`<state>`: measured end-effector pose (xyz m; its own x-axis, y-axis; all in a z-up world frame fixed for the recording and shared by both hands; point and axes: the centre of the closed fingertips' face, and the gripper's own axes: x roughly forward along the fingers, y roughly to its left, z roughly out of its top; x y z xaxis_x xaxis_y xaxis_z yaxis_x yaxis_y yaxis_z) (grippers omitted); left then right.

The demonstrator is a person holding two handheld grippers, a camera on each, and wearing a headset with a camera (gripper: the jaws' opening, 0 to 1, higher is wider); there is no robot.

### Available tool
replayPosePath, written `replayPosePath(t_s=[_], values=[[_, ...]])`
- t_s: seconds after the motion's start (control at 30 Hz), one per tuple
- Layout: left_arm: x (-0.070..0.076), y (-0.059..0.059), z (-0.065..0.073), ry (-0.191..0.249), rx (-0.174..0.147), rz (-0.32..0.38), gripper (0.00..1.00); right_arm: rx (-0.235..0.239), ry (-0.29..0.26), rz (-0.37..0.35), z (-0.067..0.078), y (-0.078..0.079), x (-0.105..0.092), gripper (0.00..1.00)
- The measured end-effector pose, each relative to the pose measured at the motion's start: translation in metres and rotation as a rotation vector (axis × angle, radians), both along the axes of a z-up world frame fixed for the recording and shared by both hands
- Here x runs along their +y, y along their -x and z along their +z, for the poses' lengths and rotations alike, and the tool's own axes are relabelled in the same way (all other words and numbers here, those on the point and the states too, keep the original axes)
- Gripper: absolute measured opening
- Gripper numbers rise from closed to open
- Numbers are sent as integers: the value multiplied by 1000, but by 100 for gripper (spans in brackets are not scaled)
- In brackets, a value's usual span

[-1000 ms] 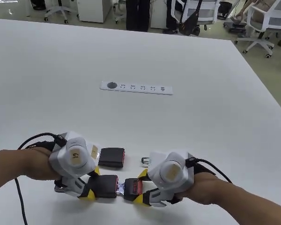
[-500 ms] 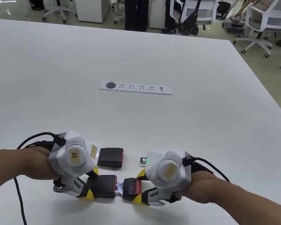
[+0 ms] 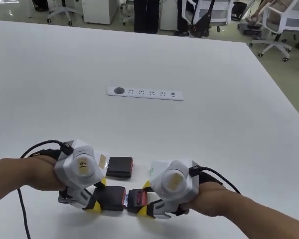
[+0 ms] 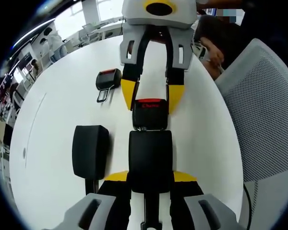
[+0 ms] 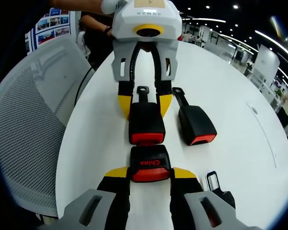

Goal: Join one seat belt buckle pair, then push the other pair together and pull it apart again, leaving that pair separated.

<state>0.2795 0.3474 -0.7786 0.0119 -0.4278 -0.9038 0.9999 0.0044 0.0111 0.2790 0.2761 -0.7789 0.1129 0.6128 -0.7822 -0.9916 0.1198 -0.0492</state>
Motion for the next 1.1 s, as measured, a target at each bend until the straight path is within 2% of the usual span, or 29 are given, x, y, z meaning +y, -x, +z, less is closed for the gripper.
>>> replayPosePath(t_s=[0.07, 0.1, 0.17, 0.23, 0.37, 0.7, 0.77, 0.97, 1.1], values=[[1, 0, -1, -1, 1, 0, 31, -2, 1, -1, -6, -4, 1, 27], [1, 0, -1, -1, 1, 1, 31, -17, 0, -3, 3, -1, 1, 27], [1, 0, 0, -1, 1, 4, 31, -12, 1, -4, -1, -2, 1, 27], [2, 0, -1, 0, 0, 5, 31, -25, -1, -5, 6, 1, 0, 27], [3, 0, -2, 0, 1, 6, 31, -16, 3, -4, 0, -1, 1, 27], [1, 5, 1, 9, 8, 14, 32, -35, -28, 10, 5, 0, -2, 27], [2, 5, 1, 11, 6, 19, 32, -35, -28, 22, 2, -3, -4, 27], [2, 4, 1, -13, 11, 34, 32, -26, -6, 4, 4, -1, -2, 27], [3, 6, 1, 6, 10, 28, 32, -35, -25, 21, 5, -1, -4, 27]])
